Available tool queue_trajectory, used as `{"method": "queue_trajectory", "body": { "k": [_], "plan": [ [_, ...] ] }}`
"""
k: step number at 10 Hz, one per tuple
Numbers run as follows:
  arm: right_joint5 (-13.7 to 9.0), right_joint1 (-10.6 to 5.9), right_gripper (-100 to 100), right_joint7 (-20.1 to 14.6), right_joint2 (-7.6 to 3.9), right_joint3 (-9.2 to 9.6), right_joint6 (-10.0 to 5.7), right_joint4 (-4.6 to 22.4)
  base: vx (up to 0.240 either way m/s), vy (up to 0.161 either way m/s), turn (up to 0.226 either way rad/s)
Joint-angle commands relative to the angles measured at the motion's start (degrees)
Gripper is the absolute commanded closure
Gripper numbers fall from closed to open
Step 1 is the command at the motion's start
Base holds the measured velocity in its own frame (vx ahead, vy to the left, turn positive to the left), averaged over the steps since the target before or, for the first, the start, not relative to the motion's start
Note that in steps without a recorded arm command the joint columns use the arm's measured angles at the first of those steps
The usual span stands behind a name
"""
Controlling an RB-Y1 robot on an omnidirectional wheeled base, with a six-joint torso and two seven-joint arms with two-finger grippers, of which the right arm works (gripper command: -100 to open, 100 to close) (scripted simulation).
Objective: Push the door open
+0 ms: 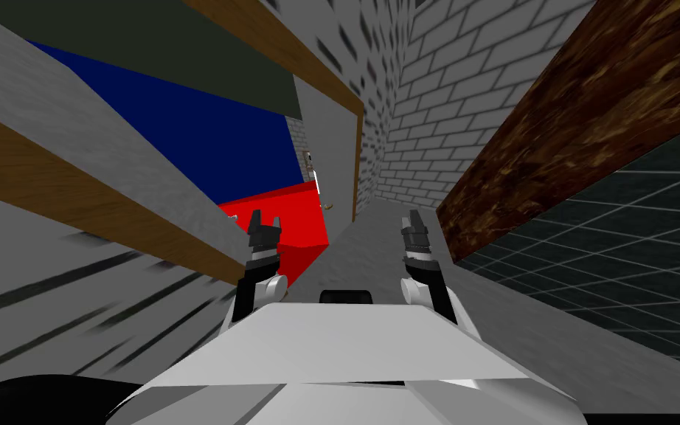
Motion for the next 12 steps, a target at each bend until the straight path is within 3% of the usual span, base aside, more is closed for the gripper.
{"method": "queue_trajectory", "body": {
  "k": [1, 4, 12],
  "plan": [
    [-0.23, -0.64, -100, -0.07, -0.36, 0.05, -0.33, 1.58, 0.031, -0.017, 0.115],
    [-0.92, -2.54, -100, -0.26, -1.19, 0.19, -1.29, 6.26, 0.109, -0.031, 0.17],
    [-2.32, -6.39, -100, -0.65, -2.42, 0.47, -3.25, 15.73, 0.083, -0.035, 0.131]
  ]
}}
